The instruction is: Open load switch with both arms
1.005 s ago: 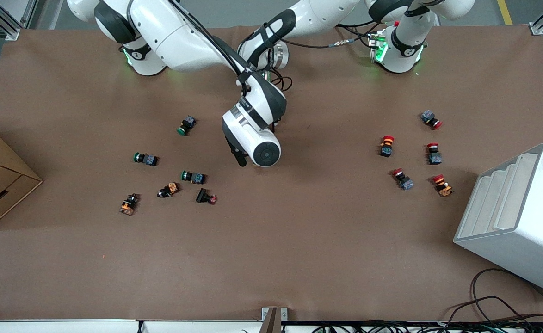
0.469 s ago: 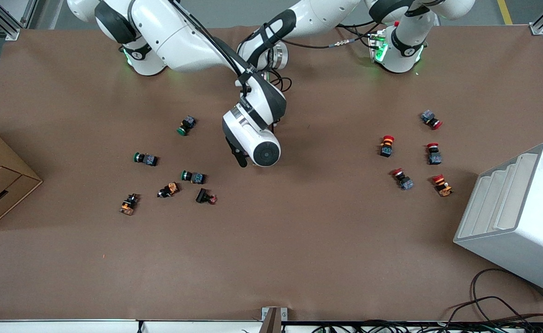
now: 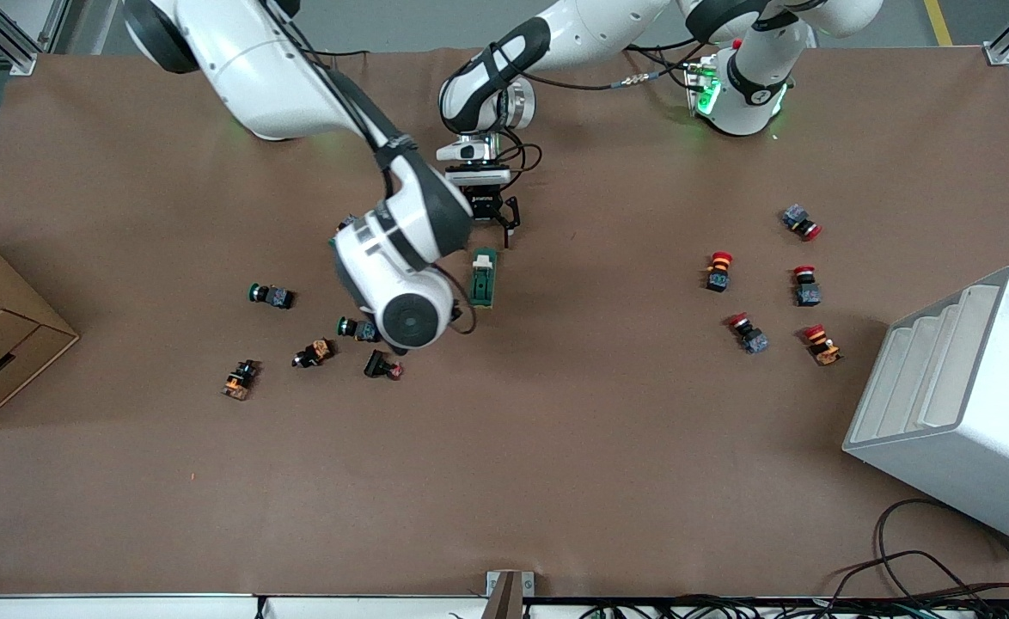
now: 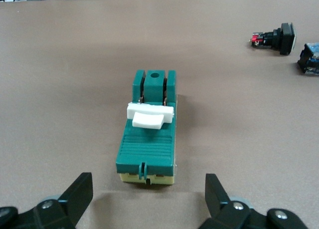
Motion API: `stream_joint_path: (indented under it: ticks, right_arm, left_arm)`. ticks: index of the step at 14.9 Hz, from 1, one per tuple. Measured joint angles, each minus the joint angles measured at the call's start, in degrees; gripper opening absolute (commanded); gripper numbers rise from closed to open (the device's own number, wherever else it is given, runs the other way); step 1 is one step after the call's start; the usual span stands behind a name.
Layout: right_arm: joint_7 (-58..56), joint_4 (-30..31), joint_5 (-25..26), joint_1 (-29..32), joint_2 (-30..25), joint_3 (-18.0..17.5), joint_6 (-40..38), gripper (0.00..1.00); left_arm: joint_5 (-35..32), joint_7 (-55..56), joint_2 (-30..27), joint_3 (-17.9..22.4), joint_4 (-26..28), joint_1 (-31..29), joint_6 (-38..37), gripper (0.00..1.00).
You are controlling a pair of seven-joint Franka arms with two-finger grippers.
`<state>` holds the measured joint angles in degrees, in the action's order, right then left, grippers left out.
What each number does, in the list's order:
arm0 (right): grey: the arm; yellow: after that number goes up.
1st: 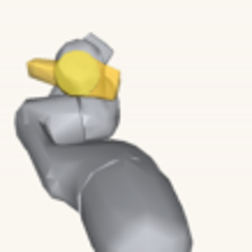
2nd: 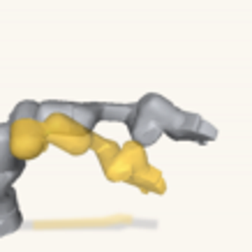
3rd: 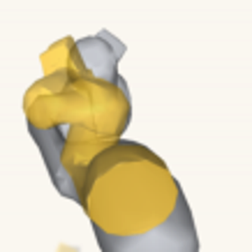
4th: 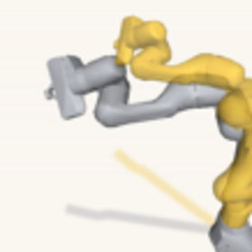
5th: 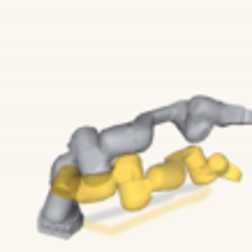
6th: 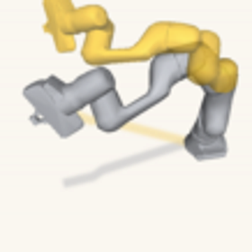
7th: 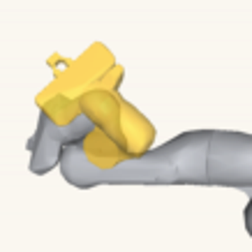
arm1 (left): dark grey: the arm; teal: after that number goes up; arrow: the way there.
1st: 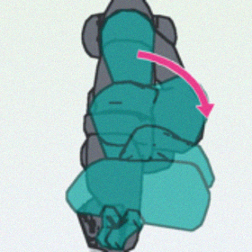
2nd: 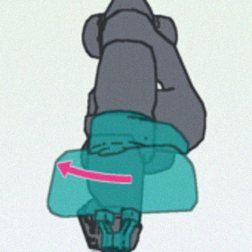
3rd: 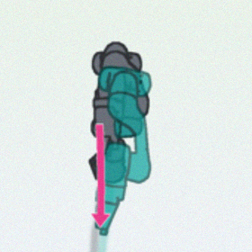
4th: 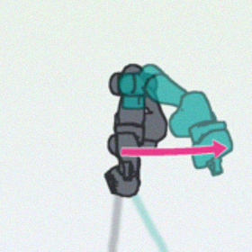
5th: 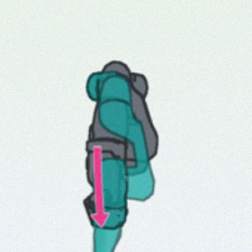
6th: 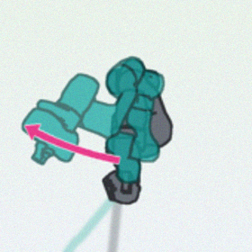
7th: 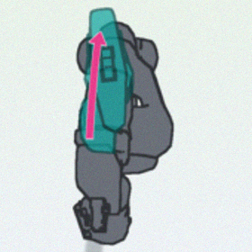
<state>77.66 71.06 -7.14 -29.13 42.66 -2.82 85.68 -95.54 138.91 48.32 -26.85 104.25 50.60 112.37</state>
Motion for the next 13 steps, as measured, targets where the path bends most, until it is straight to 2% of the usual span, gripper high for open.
stream_joint_path:
  ticks: [2,6,10,13]
  right_arm:
    - [-8.98,-0.03,3.47,2.39,-2.41,0.16,-0.56,1.0]
    - [-23.47,0.08,5.09,8.7,-7.25,0.48,-1.2,1.0]
    - [-47.36,0.91,7.39,20.03,-11.63,0.65,-3.45,1.0]
    - [-64.67,0.97,7.64,28.39,-13.36,0.44,-3.2,1.0]
  left_arm:
    - [3.45,-3.46,-0.62,0.0,-1.09,-0.22,0.0,0.99]
    - [11.91,-12.1,-3.95,-0.05,-4.63,-1.05,0.0,0.99]
    - [19.05,-19.24,-7.04,-0.19,-7.56,-3.17,0.03,0.99]
    - [28.84,-30.02,-10.36,-0.29,-10.81,-5.63,0.07,0.99]
